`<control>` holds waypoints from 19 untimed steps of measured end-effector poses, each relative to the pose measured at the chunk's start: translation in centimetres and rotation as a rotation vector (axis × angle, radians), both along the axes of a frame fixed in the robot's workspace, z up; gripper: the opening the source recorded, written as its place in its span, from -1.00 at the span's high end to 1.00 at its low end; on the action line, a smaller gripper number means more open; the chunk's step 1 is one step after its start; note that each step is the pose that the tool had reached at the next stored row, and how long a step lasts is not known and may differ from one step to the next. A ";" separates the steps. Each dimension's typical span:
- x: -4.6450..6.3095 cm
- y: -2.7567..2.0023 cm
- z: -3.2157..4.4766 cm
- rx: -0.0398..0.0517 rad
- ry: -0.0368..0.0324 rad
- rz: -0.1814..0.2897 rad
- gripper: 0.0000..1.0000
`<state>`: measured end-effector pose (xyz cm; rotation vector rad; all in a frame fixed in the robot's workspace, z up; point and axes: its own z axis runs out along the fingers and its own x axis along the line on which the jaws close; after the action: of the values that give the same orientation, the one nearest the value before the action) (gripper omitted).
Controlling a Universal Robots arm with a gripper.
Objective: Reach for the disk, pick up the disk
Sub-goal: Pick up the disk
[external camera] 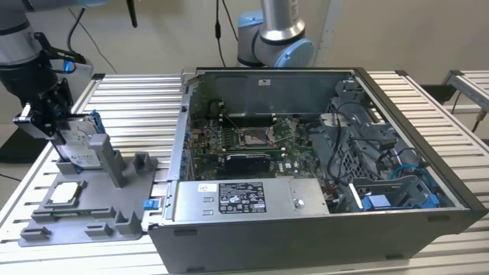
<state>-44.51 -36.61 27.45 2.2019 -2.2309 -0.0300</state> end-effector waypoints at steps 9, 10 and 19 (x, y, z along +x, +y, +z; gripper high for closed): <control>-0.2 0.00 -0.51 0.0010 -0.0014 0.000 1.00; -0.2 0.00 -0.51 0.0009 -0.0013 0.000 1.00; -0.2 0.00 -0.56 0.0002 -0.0014 0.000 1.00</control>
<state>-44.68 -36.61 26.89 2.2027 -2.2317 -0.0287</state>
